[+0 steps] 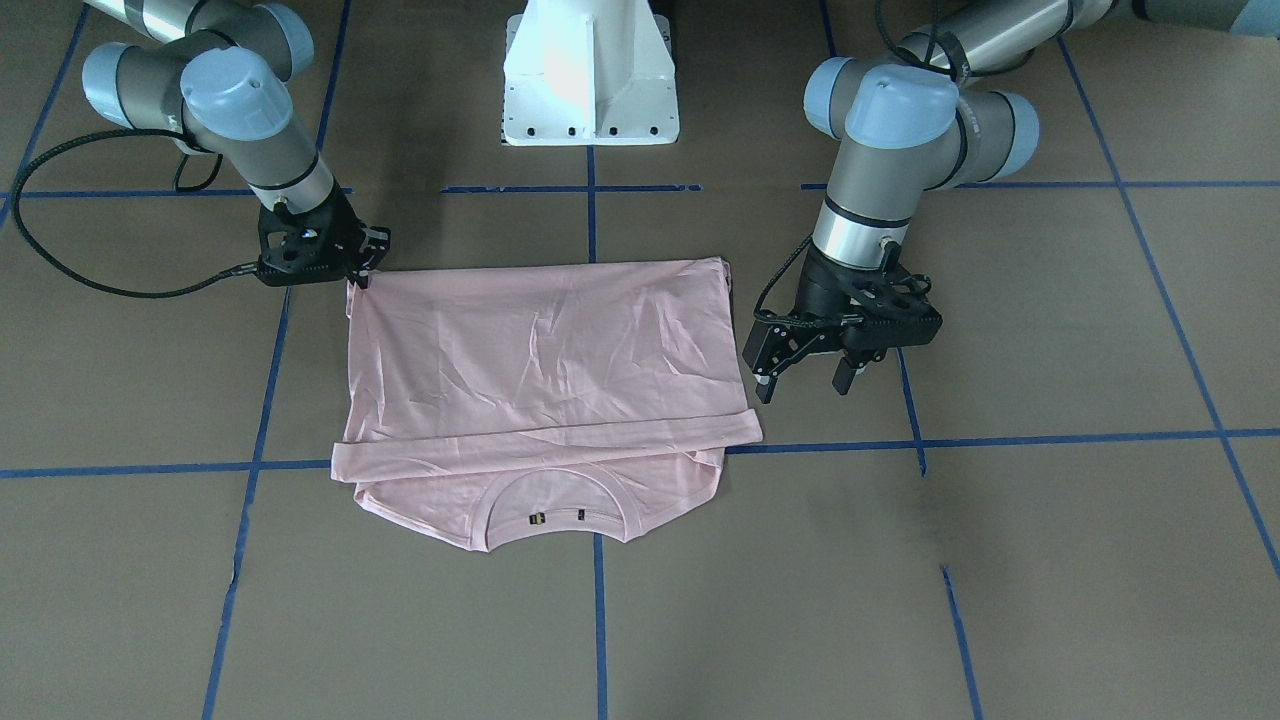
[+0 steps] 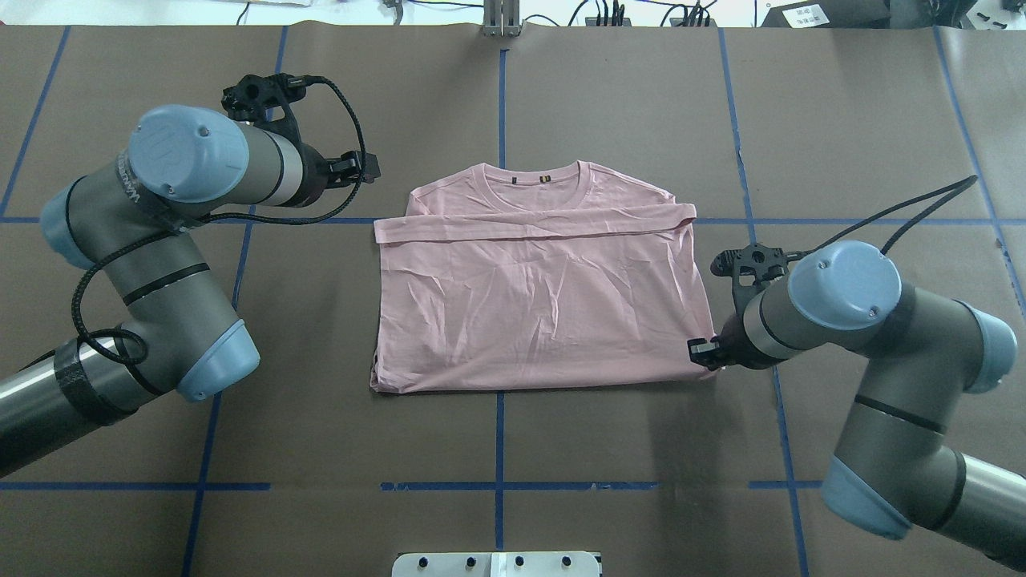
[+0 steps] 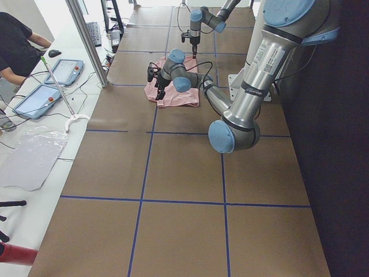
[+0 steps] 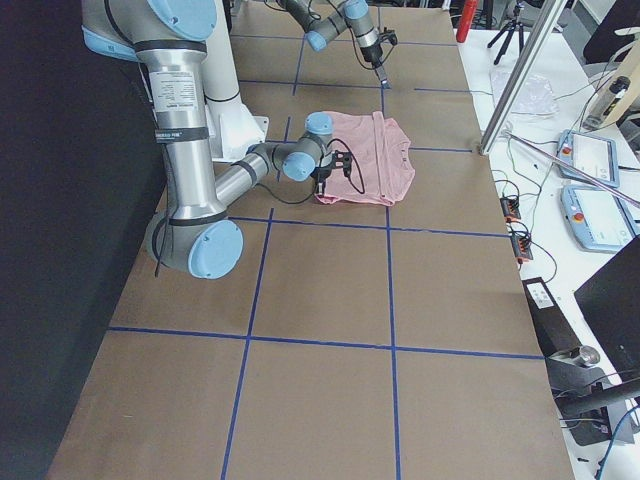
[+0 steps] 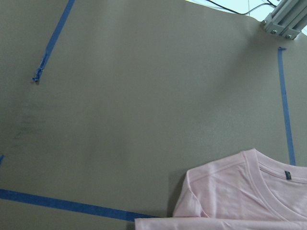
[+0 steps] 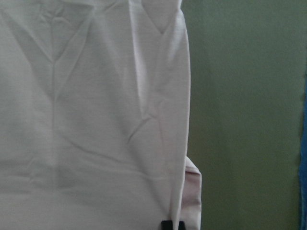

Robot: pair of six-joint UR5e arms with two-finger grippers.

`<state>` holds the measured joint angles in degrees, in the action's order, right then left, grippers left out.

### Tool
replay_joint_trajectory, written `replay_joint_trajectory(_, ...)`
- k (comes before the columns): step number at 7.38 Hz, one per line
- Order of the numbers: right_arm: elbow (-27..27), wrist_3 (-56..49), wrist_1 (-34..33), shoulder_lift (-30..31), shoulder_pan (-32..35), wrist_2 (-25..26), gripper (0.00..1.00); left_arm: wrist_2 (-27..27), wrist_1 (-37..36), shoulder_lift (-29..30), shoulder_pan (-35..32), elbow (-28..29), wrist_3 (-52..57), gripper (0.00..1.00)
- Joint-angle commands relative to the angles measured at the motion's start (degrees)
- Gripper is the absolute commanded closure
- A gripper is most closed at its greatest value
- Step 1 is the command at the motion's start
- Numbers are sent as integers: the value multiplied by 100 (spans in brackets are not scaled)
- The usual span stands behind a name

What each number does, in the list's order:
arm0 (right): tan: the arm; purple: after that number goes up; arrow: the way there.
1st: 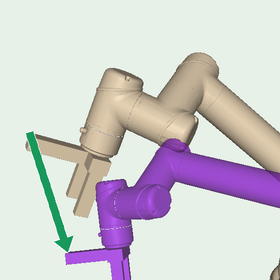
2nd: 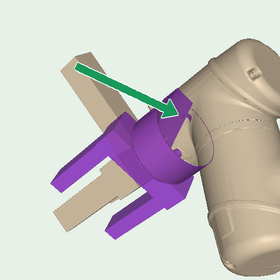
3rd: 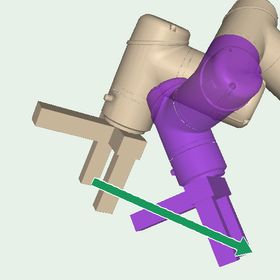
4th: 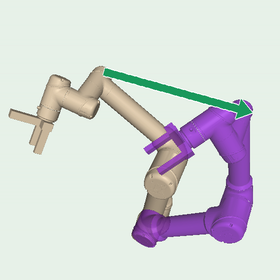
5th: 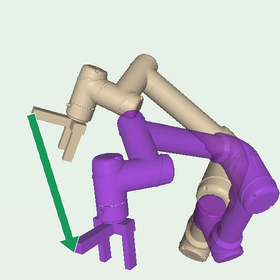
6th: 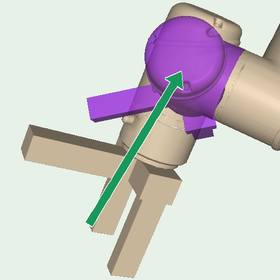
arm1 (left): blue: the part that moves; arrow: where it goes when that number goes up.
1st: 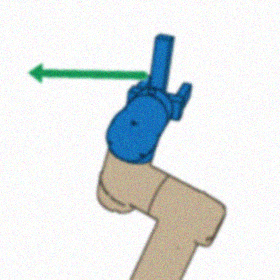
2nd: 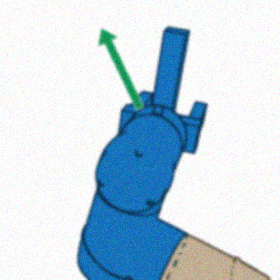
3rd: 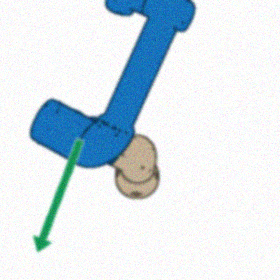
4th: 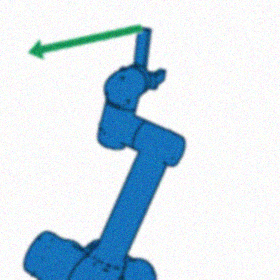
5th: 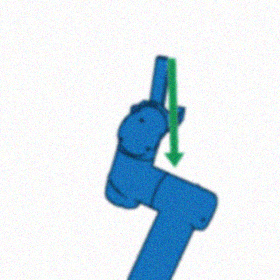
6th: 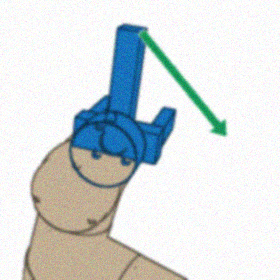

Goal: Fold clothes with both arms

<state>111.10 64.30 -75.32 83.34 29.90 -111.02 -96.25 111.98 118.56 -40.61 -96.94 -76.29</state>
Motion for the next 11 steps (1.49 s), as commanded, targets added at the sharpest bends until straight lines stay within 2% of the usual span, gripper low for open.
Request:
replay_joint_trajectory(1,857,143,9,925,-806,-164,100,1,-1,0,0,-35,9,0)
replay_joint_trajectory(2,1087,675,52,1129,-1324,-409,100,-7,-10,0,0,-96,9,0)
replay_joint_trajectory(3,1202,1376,70,1105,-1912,-350,100,-7,-1,9,35,-105,9,0)
replay_joint_trajectory(4,1308,1549,79,1088,-2127,-341,31,-51,-1,9,44,-132,0,0)
replay_joint_trajectory(5,1509,1568,79,1087,-2112,-289,0,-295,-10,9,70,-184,-9,0)
replay_joint_trajectory(6,1685,1594,79,1087,-2007,-253,0,-384,-140,-9,192,-350,-44,0)
replay_joint_trajectory(8,1775,1585,79,817,-1193,-270,0,-298,-675,-149,1068,-824,-1049,0)
replay_joint_trajectory(9,1792,1585,88,632,-771,-305,0,-36,-948,-115,1638,-835,-1638,1)
replay_joint_trajectory(11,1784,1585,88,429,-233,-279,0,98,-1589,104,1968,-826,-2064,2)
